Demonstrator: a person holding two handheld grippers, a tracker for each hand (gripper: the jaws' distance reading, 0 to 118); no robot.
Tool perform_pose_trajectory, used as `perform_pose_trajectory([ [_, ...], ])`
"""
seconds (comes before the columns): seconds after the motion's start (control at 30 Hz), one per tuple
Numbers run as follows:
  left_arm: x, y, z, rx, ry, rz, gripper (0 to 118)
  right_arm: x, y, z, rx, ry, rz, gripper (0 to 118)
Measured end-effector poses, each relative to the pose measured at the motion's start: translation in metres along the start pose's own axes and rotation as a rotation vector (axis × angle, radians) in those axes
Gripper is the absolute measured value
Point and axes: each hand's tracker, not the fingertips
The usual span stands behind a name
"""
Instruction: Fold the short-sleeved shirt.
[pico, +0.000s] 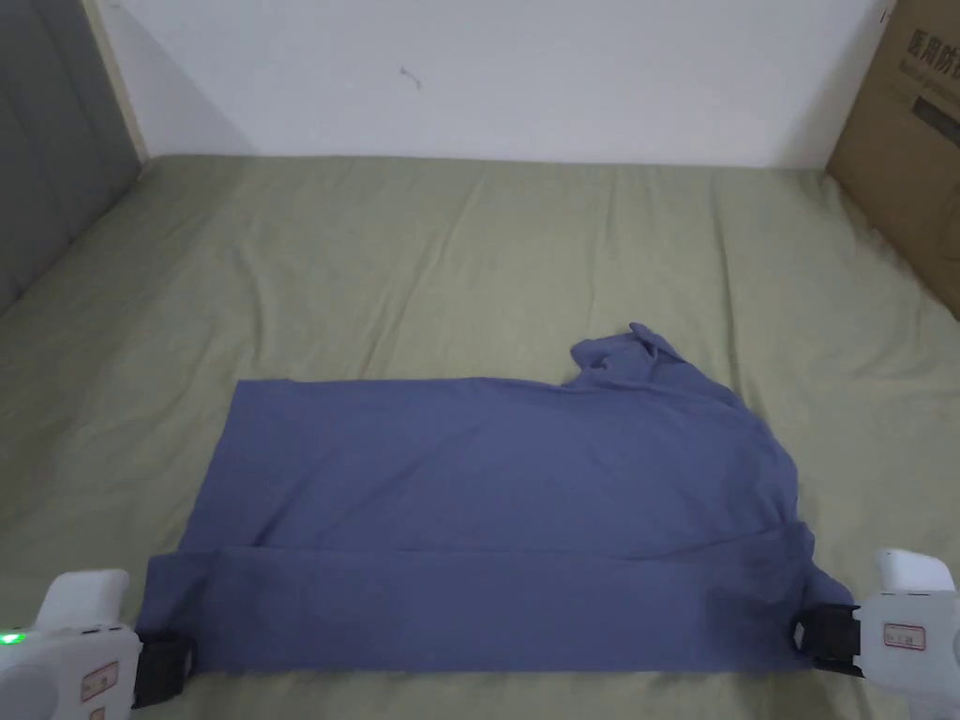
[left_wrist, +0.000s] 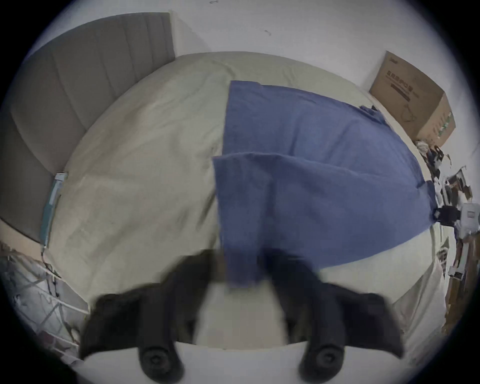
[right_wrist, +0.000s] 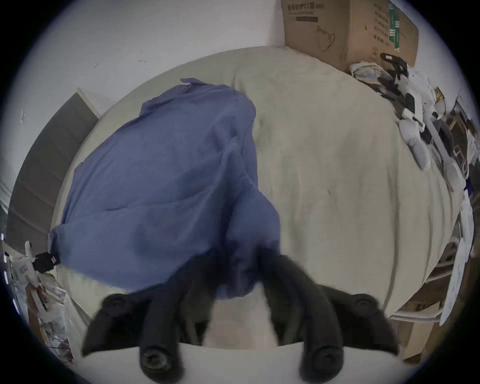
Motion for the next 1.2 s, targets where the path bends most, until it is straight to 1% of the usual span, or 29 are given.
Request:
perform_pose_trajectory([
  [0.03, 0.000, 0.001, 0.002, 0.004, 0.024, -0.016, 84, -0.001, 0.002, 0.004, 0.014, -0.006, 0.018, 60],
  [0.07, -0.005, 0.005, 0.006, 0.021, 0.015, -0.020, 93, -0.003, 0.005, 0.010, 0.030, -0.019, 0.034, 68],
  [0.1, -0.006, 0.009, 0.011, 0.043, 0.011, -0.020, 90, -0.004, 0.012, 0.015, 0.050, -0.020, 0.042, 66],
  [0.17, -0.006, 0.021, 0.019, 0.088, 0.037, -0.014, 92, -0.009, 0.025, 0.023, 0.083, -0.021, 0.049, 66],
  [0.23, -0.007, 0.037, 0.022, 0.131, 0.032, -0.016, 92, -0.018, 0.044, 0.031, 0.128, -0.017, 0.052, 66],
  [0.3, -0.001, 0.055, 0.025, 0.152, -0.005, -0.008, 91, -0.026, 0.064, 0.033, 0.152, 0.017, 0.053, 66],
  [0.33, 0.008, 0.064, 0.027, 0.168, -0.043, -0.007, 83, -0.032, 0.075, 0.031, 0.163, 0.029, 0.054, 66],
  [0.37, 0.013, 0.071, 0.026, 0.169, -0.066, -0.010, 68, -0.037, 0.085, 0.028, 0.162, 0.038, 0.062, 66],
  [0.4, 0.018, 0.080, 0.023, 0.166, -0.069, -0.015, 45, -0.043, 0.095, 0.024, 0.165, 0.046, 0.071, 65],
  [0.43, 0.024, 0.087, 0.016, 0.164, -0.072, -0.018, 10, -0.048, 0.104, 0.018, 0.163, 0.061, 0.083, 54],
  [0.47, 0.026, 0.092, 0.006, 0.159, -0.075, -0.023, 1, -0.053, 0.109, 0.012, 0.156, 0.075, 0.095, 27],
  [0.5, 0.032, 0.096, -0.002, 0.157, -0.072, -0.026, 0, -0.060, 0.114, 0.003, 0.136, 0.082, 0.101, 1],
  [0.57, 0.039, 0.103, -0.019, 0.131, -0.086, -0.032, 0, -0.072, 0.114, -0.017, 0.111, 0.052, 0.115, 1],
  [0.6, 0.043, 0.104, -0.029, 0.129, -0.084, -0.027, 0, -0.076, 0.114, -0.030, 0.069, 0.072, 0.148, 1],
  [0.63, 0.046, 0.107, -0.037, 0.115, -0.080, -0.020, 0, -0.080, 0.115, -0.041, 0.044, 0.088, 0.145, 1],
  [0.7, 0.049, 0.115, -0.049, 0.084, -0.088, -0.004, 0, -0.081, 0.126, -0.058, 0.029, 0.090, 0.115, 1],
  [0.77, 0.055, 0.122, -0.052, 0.092, -0.087, 0.005, 0, -0.078, 0.147, -0.067, 0.056, 0.099, 0.068, 1],
  [0.8, 0.056, 0.128, -0.054, 0.096, -0.088, 0.004, 0, -0.076, 0.161, -0.070, 0.078, 0.092, 0.055, 1],
  [0.83, 0.058, 0.134, -0.056, 0.097, -0.086, 0.003, 0, -0.074, 0.177, -0.075, 0.083, 0.092, 0.063, 1],
  [0.87, 0.061, 0.138, -0.055, 0.100, -0.085, 0.000, 0, -0.073, 0.192, -0.079, 0.086, 0.092, 0.076, 6],
  [0.9, 0.063, 0.144, -0.056, 0.105, -0.086, -0.009, 0, -0.072, 0.209, -0.083, 0.096, 0.083, 0.092, 26],
  [0.93, 0.065, 0.149, -0.059, 0.108, -0.083, -0.015, 0, -0.071, 0.226, -0.091, 0.094, 0.064, 0.124, 65],
  [0.97, 0.066, 0.152, -0.061, 0.112, -0.078, -0.018, 0, -0.070, 0.239, -0.099, 0.100, 0.049, 0.146, 74],
  [1.03, 0.069, 0.158, -0.068, 0.114, -0.070, -0.022, 0, -0.065, 0.265, -0.121, 0.073, -0.031, 0.156, 73],
  [1.07, 0.070, 0.161, -0.072, 0.113, -0.069, -0.023, 0, -0.062, 0.273, -0.131, 0.057, -0.050, 0.147, 72],
  [1.1, 0.070, 0.163, -0.077, 0.111, -0.069, -0.025, 0, -0.058, 0.280, -0.142, 0.055, -0.041, 0.138, 73],
  [1.2, 0.074, 0.165, -0.091, 0.088, -0.061, -0.019, 0, -0.051, 0.285, -0.165, 0.027, -0.061, 0.060, 72],
])
